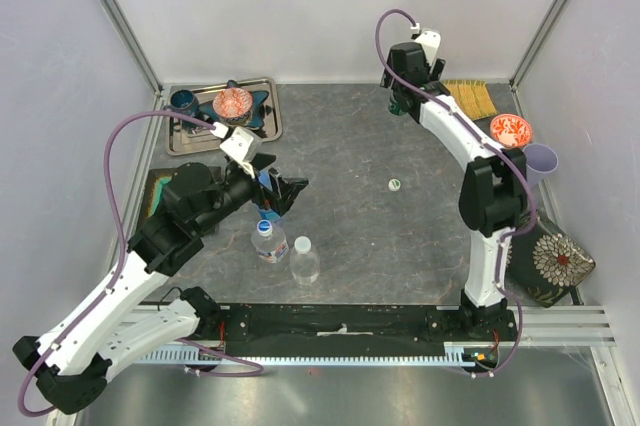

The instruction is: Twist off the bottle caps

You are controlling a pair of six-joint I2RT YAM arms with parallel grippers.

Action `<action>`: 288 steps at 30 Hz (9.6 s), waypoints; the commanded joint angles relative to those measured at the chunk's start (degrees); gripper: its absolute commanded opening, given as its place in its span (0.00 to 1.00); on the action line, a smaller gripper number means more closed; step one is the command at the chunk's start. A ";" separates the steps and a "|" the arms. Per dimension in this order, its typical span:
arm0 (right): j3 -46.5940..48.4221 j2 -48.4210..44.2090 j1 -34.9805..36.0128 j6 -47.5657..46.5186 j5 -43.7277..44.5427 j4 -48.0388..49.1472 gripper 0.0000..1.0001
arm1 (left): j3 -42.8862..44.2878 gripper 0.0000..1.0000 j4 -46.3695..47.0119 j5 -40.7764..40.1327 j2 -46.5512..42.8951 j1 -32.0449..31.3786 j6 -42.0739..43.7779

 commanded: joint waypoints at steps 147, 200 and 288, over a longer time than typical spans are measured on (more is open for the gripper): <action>-20.03 -57.04 25.53 15.68 -20.38 -10.99 0.84 | 9.57 0.47 12.63 0.07 20.23 -10.53 7.64; -21.00 -55.63 25.53 -3.74 -53.49 -8.44 0.00 | 12.29 0.42 12.80 40.62 15.03 -6.58 1.34; -11.60 -53.62 25.53 16.12 -26.45 -15.12 0.96 | 6.41 0.52 18.69 2.18 18.55 -8.68 5.17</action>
